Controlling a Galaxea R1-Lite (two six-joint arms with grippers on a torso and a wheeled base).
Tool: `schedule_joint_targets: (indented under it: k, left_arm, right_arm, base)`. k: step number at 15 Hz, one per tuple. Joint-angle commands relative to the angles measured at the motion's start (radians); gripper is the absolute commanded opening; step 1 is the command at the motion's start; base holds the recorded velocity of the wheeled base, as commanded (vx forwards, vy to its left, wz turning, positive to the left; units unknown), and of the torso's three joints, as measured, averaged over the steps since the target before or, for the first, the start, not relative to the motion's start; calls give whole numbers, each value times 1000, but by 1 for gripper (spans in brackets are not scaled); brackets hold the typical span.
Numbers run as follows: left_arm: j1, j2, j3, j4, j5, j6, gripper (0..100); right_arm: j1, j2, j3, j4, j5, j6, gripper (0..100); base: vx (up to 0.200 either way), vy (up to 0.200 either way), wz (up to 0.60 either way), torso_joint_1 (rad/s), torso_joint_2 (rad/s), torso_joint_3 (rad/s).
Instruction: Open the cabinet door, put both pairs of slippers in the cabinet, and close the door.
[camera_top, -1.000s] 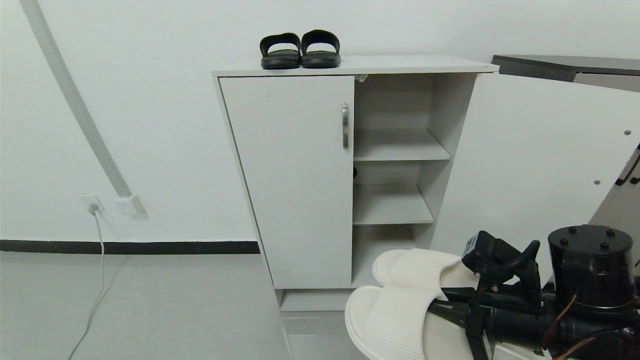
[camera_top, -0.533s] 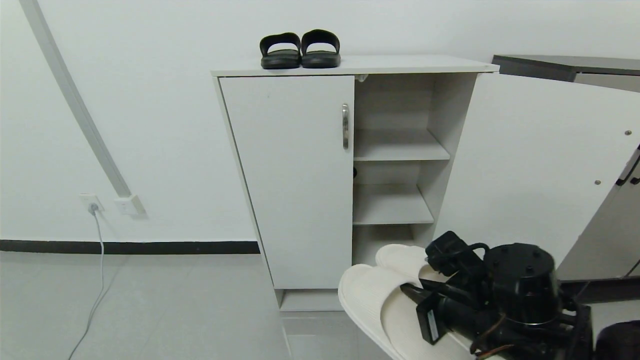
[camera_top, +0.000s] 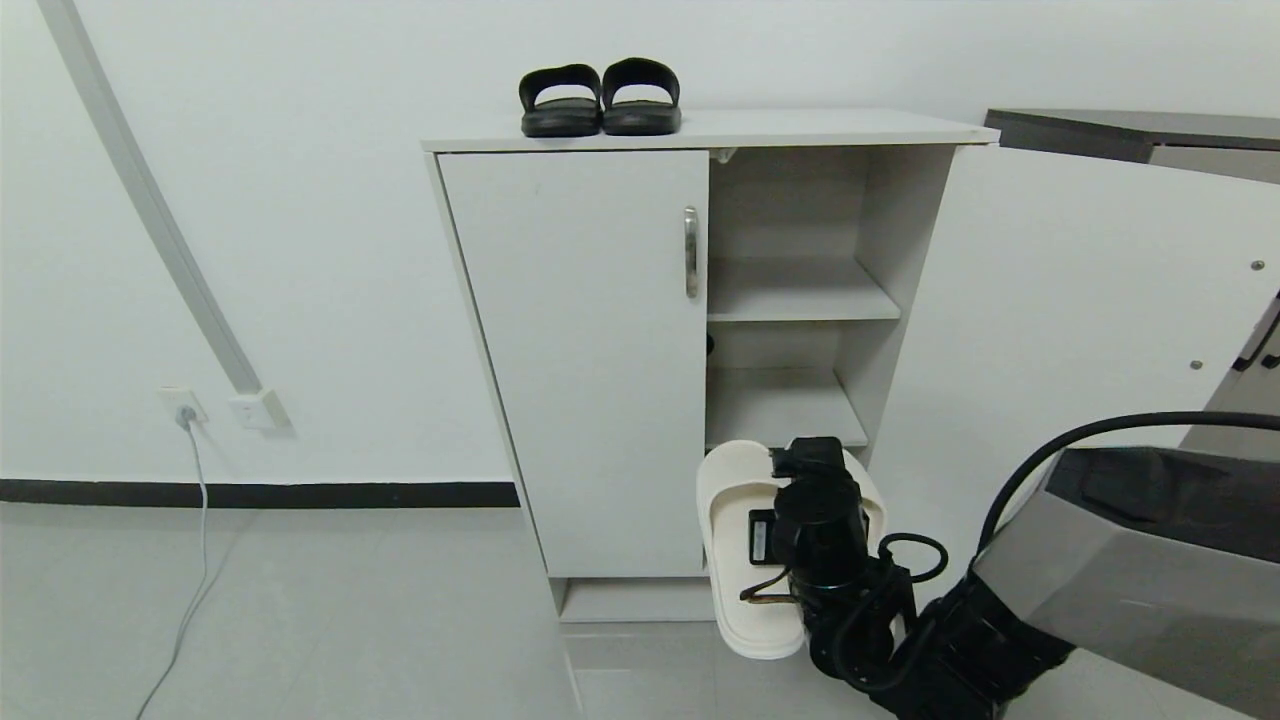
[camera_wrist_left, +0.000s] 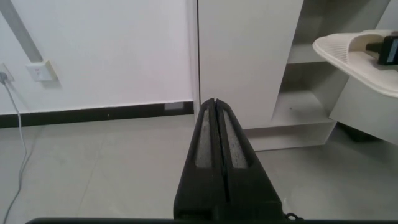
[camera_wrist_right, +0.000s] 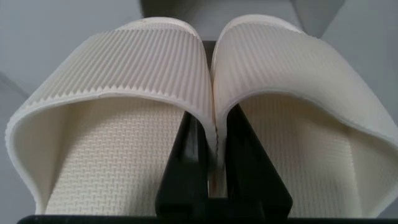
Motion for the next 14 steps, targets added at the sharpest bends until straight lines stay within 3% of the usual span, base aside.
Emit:
schedule_joint_targets:
  k: [1,5,9,14]
  left_arm:
    - [0,3,0,0,1,0,0]
    - [0,3,0,0,1,1,0]
    - [0,3,-2,0,1,0,0]
    - [0,2,0,0,1,0,0]
  right_arm:
    - [-7,53,-41,5,-18,1,0]
    - [-27,51,-41,5,-25,1,0]
    - [-32,62,-41,4,-25,1,0]
    - [-41,102,-53,4,-26,-6,0]
  base:
    - [0,0,0,0,0,0]
    - [0,0,0,0,0,0]
    - [0,-200,0,4,1,1]
    - [0,0,0,0,0,0]
